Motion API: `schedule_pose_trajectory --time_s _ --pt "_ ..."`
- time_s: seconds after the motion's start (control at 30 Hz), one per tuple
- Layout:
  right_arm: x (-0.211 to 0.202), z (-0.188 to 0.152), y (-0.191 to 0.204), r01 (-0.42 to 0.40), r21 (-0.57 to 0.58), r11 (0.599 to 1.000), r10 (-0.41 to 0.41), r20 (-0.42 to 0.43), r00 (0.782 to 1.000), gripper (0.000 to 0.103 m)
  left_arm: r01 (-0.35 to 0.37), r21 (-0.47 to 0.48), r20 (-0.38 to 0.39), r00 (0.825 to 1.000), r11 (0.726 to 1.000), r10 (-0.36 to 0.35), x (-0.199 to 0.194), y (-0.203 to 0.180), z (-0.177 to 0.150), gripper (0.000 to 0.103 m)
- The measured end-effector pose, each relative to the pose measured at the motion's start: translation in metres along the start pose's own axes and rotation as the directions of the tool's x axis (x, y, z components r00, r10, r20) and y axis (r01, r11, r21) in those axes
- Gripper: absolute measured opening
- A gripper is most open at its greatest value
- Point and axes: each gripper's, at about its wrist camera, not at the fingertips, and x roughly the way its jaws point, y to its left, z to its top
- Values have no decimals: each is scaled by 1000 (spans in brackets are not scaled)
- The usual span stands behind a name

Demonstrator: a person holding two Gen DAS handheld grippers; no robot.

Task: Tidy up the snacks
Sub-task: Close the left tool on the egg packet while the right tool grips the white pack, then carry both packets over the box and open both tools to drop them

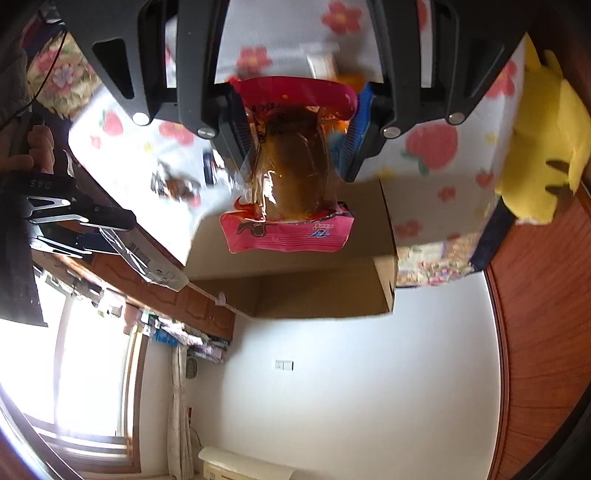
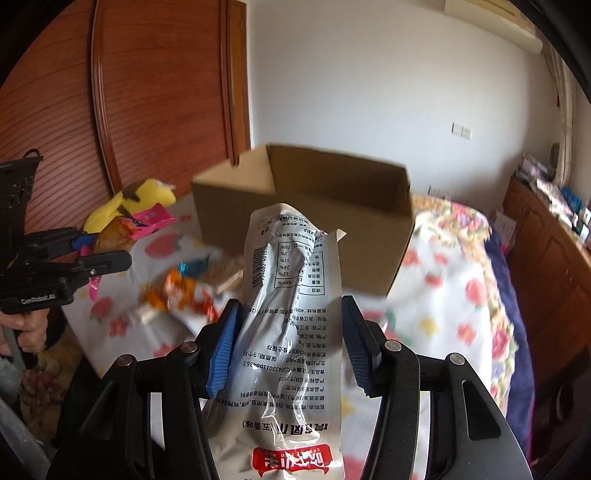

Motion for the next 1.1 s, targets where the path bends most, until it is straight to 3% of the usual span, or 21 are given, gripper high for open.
schedule_pose_trajectory --time_s 0.37,0.6,1.1 --pt "20 67 -24 2 -50 999 2 87 996 54 -28 6 87 996 1000 27 35 12 68 45" --pt "54 95 -41 7 -56 998 -2 95 995 55 -24 -13 89 996 1000 25 76 24 98 45" --pt "130 136 -70 39 -46 998 -34 95 995 55 -23 -1 66 998 1000 23 149 35 124 46"
